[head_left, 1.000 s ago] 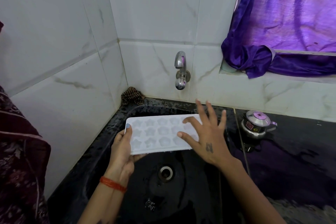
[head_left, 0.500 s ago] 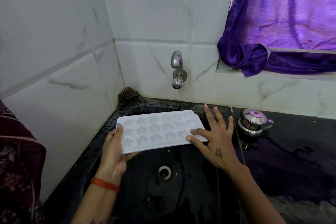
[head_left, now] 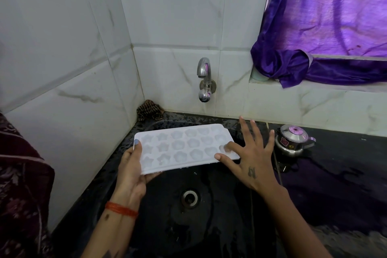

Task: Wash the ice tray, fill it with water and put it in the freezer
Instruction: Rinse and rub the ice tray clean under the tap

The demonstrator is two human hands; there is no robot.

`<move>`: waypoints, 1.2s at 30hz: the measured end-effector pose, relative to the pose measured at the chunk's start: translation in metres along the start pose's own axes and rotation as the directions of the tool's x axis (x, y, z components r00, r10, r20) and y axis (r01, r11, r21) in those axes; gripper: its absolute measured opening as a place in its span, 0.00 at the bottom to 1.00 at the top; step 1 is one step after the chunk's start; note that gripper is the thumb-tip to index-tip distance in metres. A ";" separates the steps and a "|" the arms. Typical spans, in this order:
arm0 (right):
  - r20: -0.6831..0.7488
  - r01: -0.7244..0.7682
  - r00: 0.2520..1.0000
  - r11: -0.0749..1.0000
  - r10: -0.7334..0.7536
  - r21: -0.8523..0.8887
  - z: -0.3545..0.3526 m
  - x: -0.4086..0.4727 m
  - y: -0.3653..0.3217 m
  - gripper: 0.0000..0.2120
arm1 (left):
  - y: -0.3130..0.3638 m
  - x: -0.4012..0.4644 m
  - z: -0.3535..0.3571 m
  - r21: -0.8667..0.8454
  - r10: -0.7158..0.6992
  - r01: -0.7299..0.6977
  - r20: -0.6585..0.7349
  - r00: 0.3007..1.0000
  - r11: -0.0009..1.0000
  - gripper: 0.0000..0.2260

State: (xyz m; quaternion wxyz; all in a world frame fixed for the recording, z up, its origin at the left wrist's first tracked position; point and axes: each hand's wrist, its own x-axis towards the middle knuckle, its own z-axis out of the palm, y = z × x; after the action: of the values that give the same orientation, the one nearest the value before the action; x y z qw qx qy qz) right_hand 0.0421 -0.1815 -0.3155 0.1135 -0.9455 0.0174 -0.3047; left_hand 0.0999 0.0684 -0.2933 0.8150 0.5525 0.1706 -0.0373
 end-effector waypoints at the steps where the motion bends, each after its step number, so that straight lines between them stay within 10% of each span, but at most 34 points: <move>1: 0.011 -0.007 1.000 1.000 0.007 0.015 0.000 0.000 0.000 0.30 | 0.001 0.000 0.000 -0.002 0.004 -0.004 0.000 1.000 1.000 0.13; 36: 0.161 -0.086 0.986 0.954 0.041 0.287 0.001 0.004 0.003 0.32 | 0.002 0.003 -0.002 -0.011 -0.043 0.042 -0.016 0.999 0.999 0.17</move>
State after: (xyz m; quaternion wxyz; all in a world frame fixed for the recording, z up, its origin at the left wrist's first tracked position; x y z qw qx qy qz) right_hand 0.0462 -0.1845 -0.3145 0.2633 -0.9377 -0.0063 -0.2267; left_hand 0.1024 0.0709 -0.2931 0.8156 0.5445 0.1892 -0.0491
